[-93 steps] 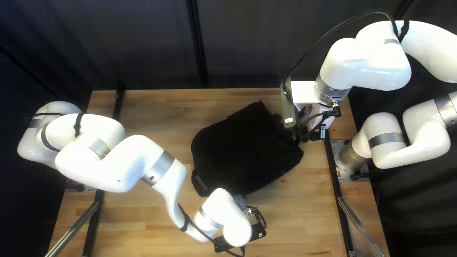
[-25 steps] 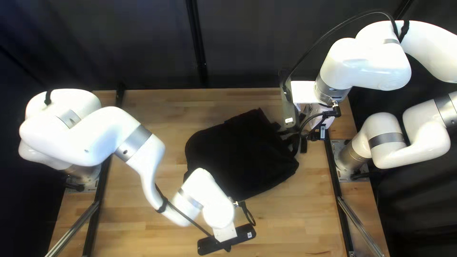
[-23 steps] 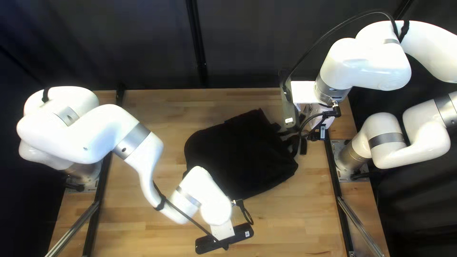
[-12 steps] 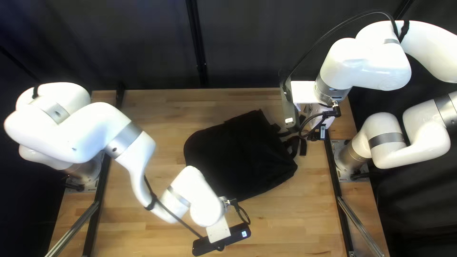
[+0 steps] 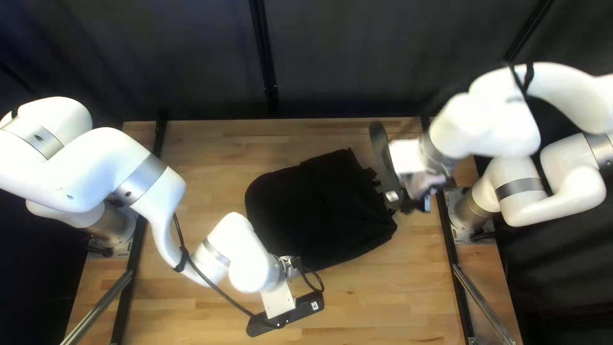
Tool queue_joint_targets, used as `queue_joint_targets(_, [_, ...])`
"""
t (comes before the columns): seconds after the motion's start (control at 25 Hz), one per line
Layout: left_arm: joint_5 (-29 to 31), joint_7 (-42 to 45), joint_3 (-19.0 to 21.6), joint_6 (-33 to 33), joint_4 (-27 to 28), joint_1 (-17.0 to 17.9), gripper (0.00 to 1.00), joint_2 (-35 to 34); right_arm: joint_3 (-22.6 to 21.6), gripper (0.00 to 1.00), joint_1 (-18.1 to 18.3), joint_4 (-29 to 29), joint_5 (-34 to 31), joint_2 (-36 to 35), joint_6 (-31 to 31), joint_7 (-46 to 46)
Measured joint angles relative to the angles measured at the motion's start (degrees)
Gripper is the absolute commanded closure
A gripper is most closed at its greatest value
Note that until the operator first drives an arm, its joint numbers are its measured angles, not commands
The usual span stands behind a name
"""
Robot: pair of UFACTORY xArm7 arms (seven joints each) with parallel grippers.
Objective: Remove a lunch box from a kids backpack
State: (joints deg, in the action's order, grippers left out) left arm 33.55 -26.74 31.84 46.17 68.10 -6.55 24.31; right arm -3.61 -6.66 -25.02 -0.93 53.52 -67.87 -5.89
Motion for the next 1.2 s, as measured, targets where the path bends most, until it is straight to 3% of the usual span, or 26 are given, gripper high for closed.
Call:
queue_joint_targets(0.12, [0.5,0.7,-0.2,-1.7,-0.9,-0.1,1.0,-0.1,-1.1,0.0,-3.3,3.5,0.1,-1.3,7.7,-3.4])
queue_joint_targets(0.24, [1.1,1.5,-0.5,-3.2,-1.5,-0.1,1.0,-0.1,-3.7,0.0,-5.7,3.8,-0.3,-7.3,14.0,-4.9])
queue_joint_targets(0.4, [1.4,2.3,-0.7,-4.1,-2.1,-0.2,1.0,-0.8,-8.0,0.0,-6.2,1.8,-2.3,-14.5,18.6,-3.6])
queue_joint_targets(0.68, [2.0,3.9,-0.9,-5.0,-3.0,0.0,1.0,-1.7,-15.7,0.0,-2.9,-2.7,-6.5,-21.3,18.2,6.5])
queue_joint_targets(1.2, [1.5,5.1,-0.9,-6.4,-5.2,-0.7,1.0,-3.9,-16.0,0.0,-2.7,-2.9,-6.7,-21.5,18.1,6.9])
